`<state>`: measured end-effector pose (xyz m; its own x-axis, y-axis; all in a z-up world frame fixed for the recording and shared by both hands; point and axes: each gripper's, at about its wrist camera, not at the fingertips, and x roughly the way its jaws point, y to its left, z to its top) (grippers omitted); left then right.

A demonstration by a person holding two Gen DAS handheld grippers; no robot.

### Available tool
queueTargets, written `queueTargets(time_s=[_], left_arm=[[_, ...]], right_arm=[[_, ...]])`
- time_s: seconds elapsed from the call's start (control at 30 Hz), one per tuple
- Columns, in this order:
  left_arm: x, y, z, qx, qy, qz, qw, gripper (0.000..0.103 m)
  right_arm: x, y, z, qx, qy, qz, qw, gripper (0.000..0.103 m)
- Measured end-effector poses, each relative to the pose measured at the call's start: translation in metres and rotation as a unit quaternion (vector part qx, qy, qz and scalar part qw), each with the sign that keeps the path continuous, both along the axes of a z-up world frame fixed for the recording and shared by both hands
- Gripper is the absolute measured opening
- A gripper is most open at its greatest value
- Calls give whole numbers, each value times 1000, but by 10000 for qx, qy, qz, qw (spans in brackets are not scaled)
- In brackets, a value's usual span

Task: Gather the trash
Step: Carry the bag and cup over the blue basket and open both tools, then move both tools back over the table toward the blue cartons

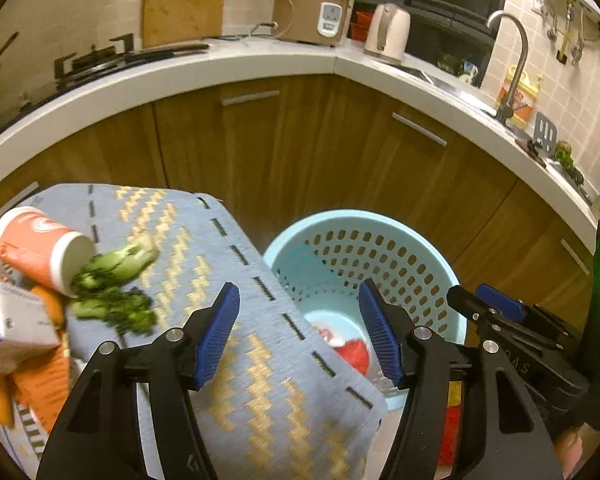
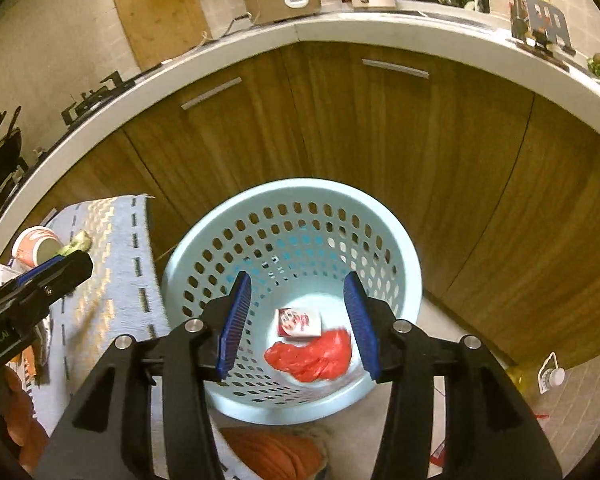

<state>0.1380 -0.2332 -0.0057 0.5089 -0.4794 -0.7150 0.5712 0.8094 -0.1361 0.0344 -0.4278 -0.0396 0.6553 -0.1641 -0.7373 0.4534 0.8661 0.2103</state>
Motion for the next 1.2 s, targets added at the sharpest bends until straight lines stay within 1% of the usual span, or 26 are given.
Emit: queueTargets(time_s=[0.17,0.37,0.5,0.6,0.67,0.7,0.73,0.8,0.87,0.93,1.03,1.1,1.17,1.2], left_arm=[[-8,29,16,-160,-179,225,9995,60],[-17,72,39,-309,-467,532,9970,60],[-24,107,54,-323,-754,809,9933,60],[-27,141,65,-317,-952,1093,9889,61],[-26,166,71,-278,-1061,1325,9851,63],[-24,181,74,-197,-1118,1470,9826,64],[-22,192,74,-68,-1152,1628,9799,64],[-16,221,73,282,-1203,2060,9707,64],[-8,244,68,472,-1096,2215,9678,64],[1,266,61,508,-952,2256,9682,63],[18,289,47,449,-602,2046,9760,63],[26,295,38,483,-483,1986,9777,63],[41,299,25,604,-279,1849,9805,63],[47,298,19,704,-276,1815,9805,63]], right_arm=[[1,21,17,-102,-180,197,9996,45],[4,58,37,-238,-406,592,9971,45],[9,89,47,-366,-547,935,9934,45],[15,115,55,-474,-634,1251,9890,45],[18,132,61,-530,-698,1438,9857,45],[21,142,64,-548,-733,1558,9835,45],[22,150,66,-559,-757,1651,9818,46],[26,166,70,-606,-793,1824,9781,48],[33,185,73,-669,-825,2052,9729,48],[42,204,74,-683,-829,2261,9682,48],[58,231,74,-589,-833,2583,9607,48],[68,244,73,-535,-839,2739,9566,48],[75,253,72,-435,-813,2838,9544,48],[79,255,71,-388,-785,2863,9541,48]])
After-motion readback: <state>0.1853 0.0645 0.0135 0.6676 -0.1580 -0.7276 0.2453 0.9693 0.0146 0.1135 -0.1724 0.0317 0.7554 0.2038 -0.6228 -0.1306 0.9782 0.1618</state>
